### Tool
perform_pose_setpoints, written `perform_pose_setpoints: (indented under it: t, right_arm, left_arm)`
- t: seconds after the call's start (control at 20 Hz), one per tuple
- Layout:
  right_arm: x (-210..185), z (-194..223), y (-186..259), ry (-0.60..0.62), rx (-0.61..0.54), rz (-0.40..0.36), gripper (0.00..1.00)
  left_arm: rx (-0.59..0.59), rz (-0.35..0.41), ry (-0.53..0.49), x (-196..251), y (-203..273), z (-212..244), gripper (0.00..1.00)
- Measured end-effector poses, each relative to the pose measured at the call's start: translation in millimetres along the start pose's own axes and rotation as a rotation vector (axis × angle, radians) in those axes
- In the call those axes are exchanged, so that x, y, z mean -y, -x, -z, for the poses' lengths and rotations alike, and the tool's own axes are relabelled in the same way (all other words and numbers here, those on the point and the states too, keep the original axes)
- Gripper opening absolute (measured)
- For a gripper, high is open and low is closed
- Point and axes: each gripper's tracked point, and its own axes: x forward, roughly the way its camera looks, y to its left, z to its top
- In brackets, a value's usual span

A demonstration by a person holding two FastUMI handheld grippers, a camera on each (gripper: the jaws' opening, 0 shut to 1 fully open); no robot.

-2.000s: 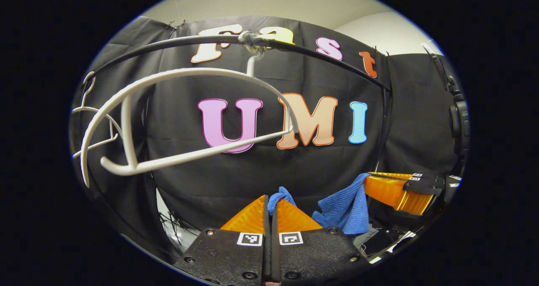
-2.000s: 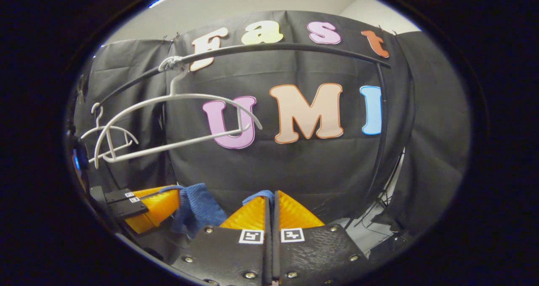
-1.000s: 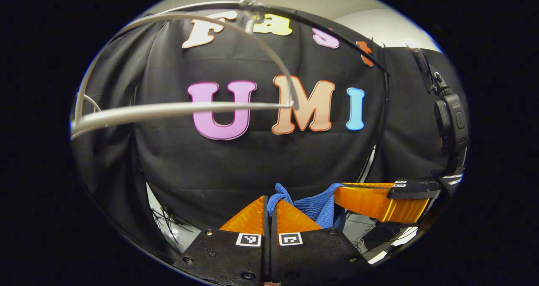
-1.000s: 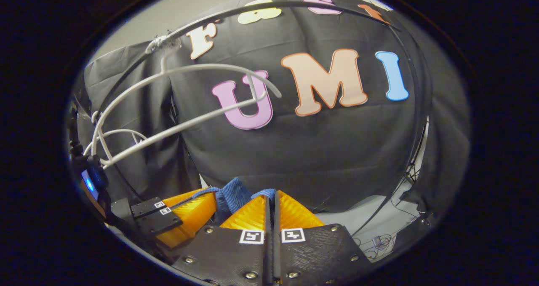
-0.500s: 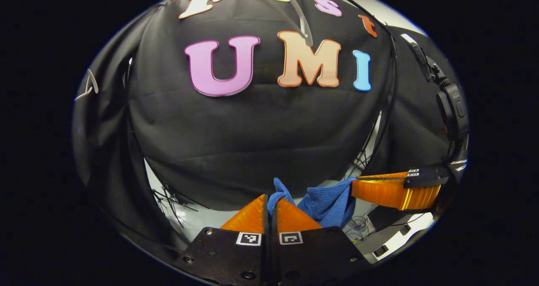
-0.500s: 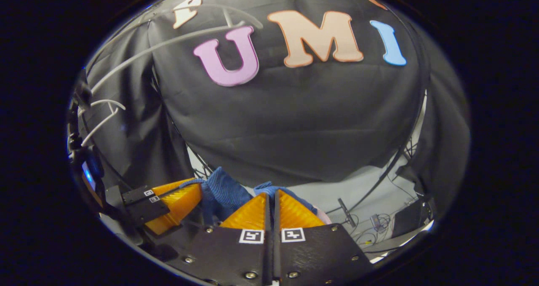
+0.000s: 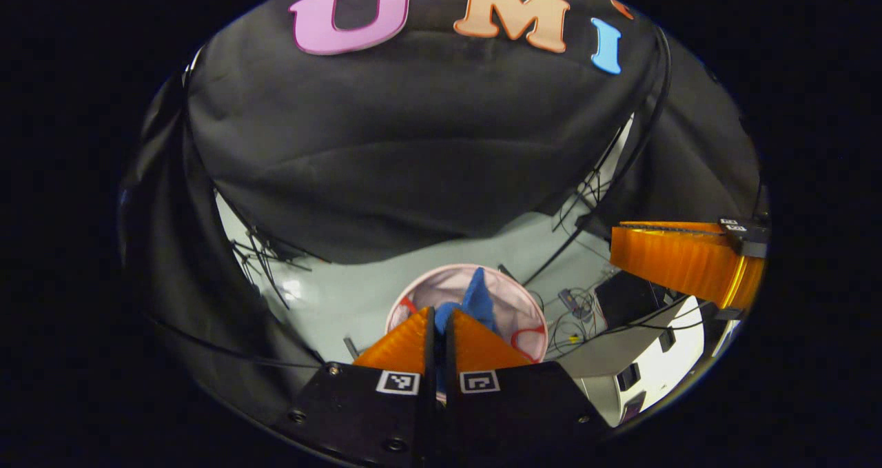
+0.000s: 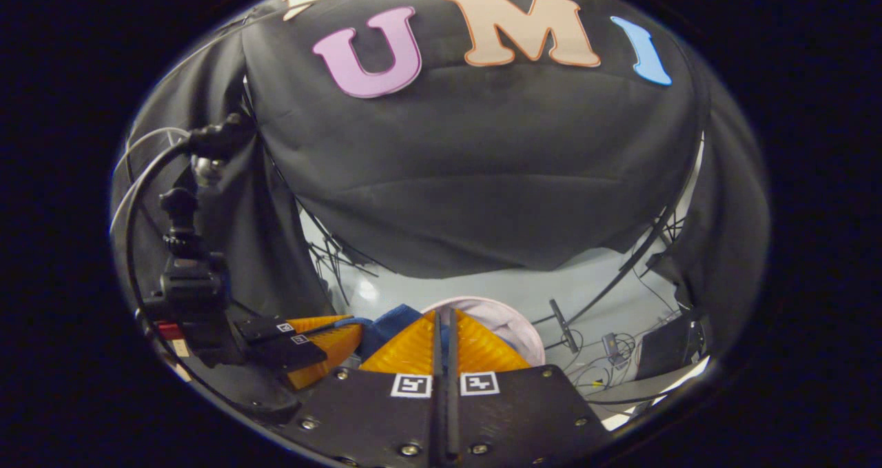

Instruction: Grasp the clothes on the hanger with both hands and then place them into the laundry hamper below.

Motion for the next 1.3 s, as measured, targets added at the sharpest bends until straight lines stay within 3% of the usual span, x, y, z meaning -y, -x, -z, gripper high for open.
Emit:
perform_pose_setpoints:
  t: [0.15, 0.3, 0.4, 0.45, 0.5, 0.6, 0.75, 0.9, 1.0, 1.2, 1.3]
  right_arm:
    - [-0.6, 21.1, 1.7, -0.044, -0.051, -0.035, 0.02]
    - [10.8, 30.6, 7.3, -0.037, -0.062, -0.011, 0.02]
    - [9.4, 35.7, 13.8, -0.020, -0.066, -0.036, 0.27]
    - [8.6, 38.6, 16.0, -0.008, -0.073, -0.047, 0.32]
    - [11.8, 43.0, 23.3, 0.014, -0.085, -0.034, 0.51]
    - [13.6, 47.1, 28.2, 0.041, -0.081, -0.030, 1.00]
    - [12.8, 46.7, 36.0, 0.056, -0.063, -0.030, 1.00]
    - [22.6, 53.2, 41.5, 0.081, -0.064, 0.019, 0.99]
    - [34.2, 57.7, 42.2, 0.099, -0.083, 0.080, 0.99]
    - [29.7, 43.2, 45.0, 0.092, -0.040, 0.074, 0.95]
    - [29.7, 29.4, 51.7, 0.110, 0.004, 0.082, 1.00]
  left_arm:
    - [0.021, 0.011, -0.023, 11.3, 0.4, -15.5, 0.18]
    - [0.011, 0.015, 0.014, 19.2, 5.7, -14.0, 0.49]
    - [0.018, 0.012, 0.012, 21.3, 12.5, -13.4, 0.68]
    - [0.016, 0.011, 0.011, 21.8, 16.9, -8.5, 0.75]
    - [0.008, -0.004, 0.013, 19.7, 22.5, -5.9, 0.82]
    - [-0.003, -0.013, 0.030, 20.4, 30.2, -0.2, 0.84]
    - [0.013, -0.033, 0.044, 20.0, 46.8, 2.0, 0.87]
    - [0.020, -0.078, 0.062, 12.9, 58.9, 3.6, 0.99]
    - [0.016, -0.094, 0.086, 11.1, 67.6, 6.0, 0.99]
    - [0.018, -0.114, 0.120, 10.2, 84.5, 7.1, 0.99]
    - [0.039, -0.125, 0.132, 10.4, 96.7, 0.7, 0.99]
